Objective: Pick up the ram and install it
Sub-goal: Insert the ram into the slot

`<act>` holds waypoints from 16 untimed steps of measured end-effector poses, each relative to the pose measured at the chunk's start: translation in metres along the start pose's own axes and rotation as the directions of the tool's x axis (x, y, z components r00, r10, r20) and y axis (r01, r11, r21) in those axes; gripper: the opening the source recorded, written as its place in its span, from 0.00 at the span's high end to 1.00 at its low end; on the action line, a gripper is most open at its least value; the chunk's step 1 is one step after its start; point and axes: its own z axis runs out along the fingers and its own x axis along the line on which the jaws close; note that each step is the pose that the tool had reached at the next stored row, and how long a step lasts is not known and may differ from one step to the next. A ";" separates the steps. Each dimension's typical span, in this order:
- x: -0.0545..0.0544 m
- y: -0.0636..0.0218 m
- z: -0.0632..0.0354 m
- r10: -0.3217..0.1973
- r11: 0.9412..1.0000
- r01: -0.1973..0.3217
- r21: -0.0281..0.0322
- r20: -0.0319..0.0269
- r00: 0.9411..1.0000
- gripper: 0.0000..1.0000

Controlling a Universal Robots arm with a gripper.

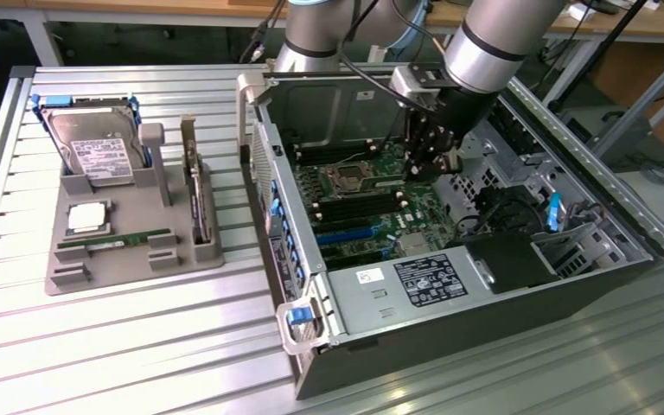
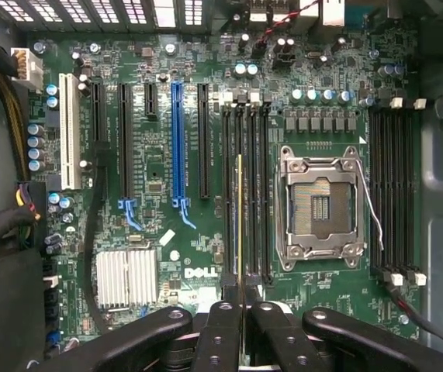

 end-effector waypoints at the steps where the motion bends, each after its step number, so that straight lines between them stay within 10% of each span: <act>1: 0.000 0.0000 0.0005 0.000 1.000 0.000 0.000 0.000 1.000 0.88; 16: 0.001 -0.0006 0.0096 0.000 1.000 0.000 0.000 0.000 1.000 0.88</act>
